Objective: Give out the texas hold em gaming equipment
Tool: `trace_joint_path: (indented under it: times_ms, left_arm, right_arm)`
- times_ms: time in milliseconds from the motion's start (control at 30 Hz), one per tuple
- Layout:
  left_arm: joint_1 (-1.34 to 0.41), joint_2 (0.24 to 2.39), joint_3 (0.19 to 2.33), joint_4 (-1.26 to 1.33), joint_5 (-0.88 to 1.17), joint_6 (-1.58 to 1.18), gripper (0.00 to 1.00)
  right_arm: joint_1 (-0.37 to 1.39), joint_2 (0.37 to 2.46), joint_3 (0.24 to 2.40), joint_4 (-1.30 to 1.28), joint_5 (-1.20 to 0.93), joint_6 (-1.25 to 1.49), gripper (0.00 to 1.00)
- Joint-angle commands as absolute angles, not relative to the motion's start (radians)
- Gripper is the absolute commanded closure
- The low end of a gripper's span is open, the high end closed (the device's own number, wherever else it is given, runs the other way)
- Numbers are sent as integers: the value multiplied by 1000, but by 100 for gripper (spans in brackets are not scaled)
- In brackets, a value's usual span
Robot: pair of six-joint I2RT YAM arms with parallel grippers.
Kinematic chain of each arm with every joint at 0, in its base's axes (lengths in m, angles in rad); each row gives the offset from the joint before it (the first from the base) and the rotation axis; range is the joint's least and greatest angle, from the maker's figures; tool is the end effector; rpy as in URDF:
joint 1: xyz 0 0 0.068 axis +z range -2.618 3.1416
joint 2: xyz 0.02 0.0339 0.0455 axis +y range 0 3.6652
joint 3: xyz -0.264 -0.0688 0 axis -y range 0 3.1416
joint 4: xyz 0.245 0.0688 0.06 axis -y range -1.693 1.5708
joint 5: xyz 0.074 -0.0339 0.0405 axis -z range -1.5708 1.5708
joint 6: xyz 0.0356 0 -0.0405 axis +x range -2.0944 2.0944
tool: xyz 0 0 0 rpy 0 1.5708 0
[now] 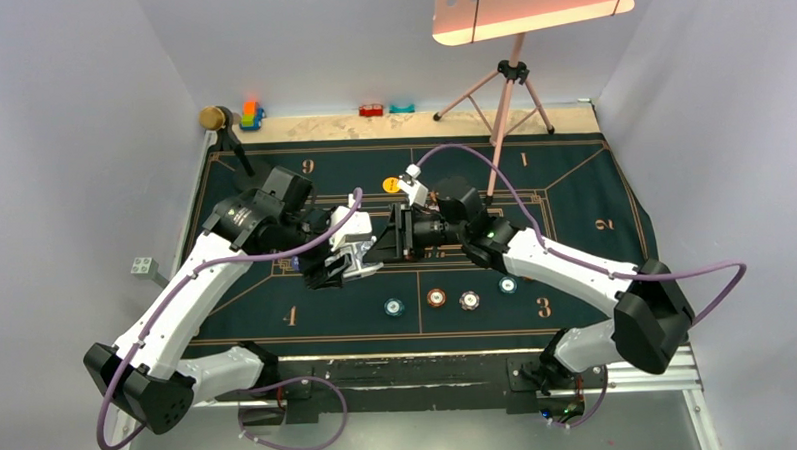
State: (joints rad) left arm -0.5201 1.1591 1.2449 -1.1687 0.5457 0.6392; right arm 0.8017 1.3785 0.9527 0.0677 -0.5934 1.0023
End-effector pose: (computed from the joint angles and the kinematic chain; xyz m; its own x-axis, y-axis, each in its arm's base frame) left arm 0.1663 -0.1166 0.3440 -0.2358 0.7227 -0.6497 0.9676 0.2364 -0.0883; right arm 0.2044 0.2398 0.2898 -0.9402 0.0332 -0.3390 -0.3114 0.3201 0.8948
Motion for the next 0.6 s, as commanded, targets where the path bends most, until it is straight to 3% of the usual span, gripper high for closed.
trace_joint_path:
  times_ms: [0,200,400,567]
  left_arm:
    - [-522,1134,1252,-1143,595,634,100]
    - [-523,1124,1252,-1142,607,625,100]
    - [-523,1139,1256,-1120,601,611,100]
    - [-524,1162,1284,-1116,593,610,100]
  right_arm:
    - [789,1337,933,79,-587,996,62]
    - [774,1321,926,62,-584,984,60]
    - [781,1339,891,282,-641,1103,36]
    - [828,1399,923,374,-649,1146,32]
